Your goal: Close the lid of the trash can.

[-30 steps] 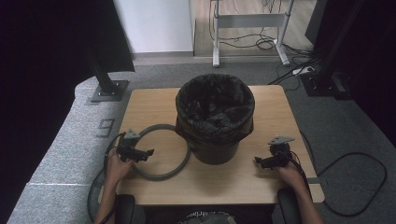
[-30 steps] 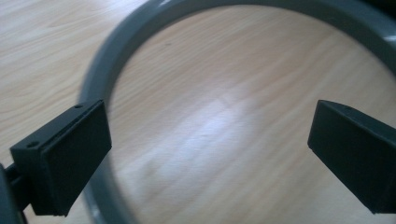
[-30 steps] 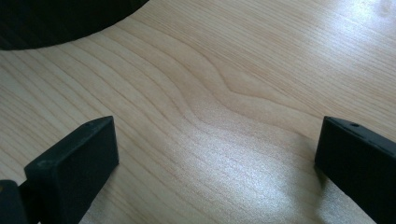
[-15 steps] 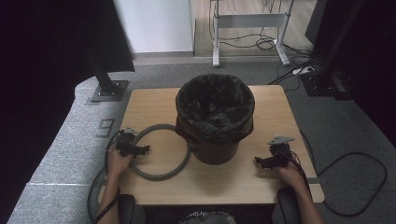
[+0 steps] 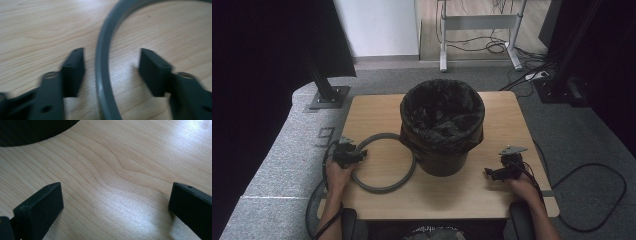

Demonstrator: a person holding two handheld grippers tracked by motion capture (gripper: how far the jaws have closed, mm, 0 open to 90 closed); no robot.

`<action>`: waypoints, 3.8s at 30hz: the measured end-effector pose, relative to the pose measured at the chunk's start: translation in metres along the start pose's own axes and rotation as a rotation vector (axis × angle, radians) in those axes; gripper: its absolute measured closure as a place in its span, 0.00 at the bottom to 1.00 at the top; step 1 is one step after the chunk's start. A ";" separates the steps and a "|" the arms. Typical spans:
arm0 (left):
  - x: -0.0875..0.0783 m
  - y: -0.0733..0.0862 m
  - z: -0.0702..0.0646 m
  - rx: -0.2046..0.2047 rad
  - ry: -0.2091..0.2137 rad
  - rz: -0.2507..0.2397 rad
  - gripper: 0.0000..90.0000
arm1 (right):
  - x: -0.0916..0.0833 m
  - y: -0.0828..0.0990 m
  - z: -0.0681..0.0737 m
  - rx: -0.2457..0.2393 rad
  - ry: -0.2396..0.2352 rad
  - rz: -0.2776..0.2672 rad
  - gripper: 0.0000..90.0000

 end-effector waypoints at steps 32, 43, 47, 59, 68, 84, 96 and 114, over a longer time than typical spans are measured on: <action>-0.042 -0.018 0.032 -0.162 0.153 0.037 0.88 | 0.000 0.000 0.000 0.000 0.000 0.000 0.00; -0.080 -0.044 0.049 -0.157 0.141 0.041 0.88 | 0.000 0.000 0.000 -0.001 0.000 0.001 0.00; -0.094 -0.055 0.055 -0.162 0.141 0.042 0.88 | 0.000 0.000 0.000 -0.002 0.001 0.001 0.00; -0.130 -0.092 0.066 -0.187 0.153 0.055 0.88 | 0.000 0.000 0.000 -0.002 0.000 0.001 0.00; -0.150 -0.115 0.065 -0.187 0.160 0.048 0.88 | 0.000 0.000 0.000 -0.001 0.001 0.001 0.00; -0.194 -0.160 0.065 -0.200 0.178 0.000 0.88 | 0.000 0.000 0.000 -0.001 0.001 0.001 0.00; -0.199 -0.197 0.038 -0.138 0.193 -0.006 0.88 | 0.000 0.000 0.000 0.000 0.000 0.001 0.00; -0.157 -0.245 -0.025 -0.041 0.284 0.000 0.88 | 0.000 0.000 0.000 0.000 0.000 0.001 0.00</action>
Point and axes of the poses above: each handheld gripper's, and its own axes: x roughly forward along the jaws, y roughly out of its underside, z roughly to its left, the point moved 1 cm from there along x, roughly forward along the jaws, and after that the axes turned 1 degree about z, right-handed, at the moved point
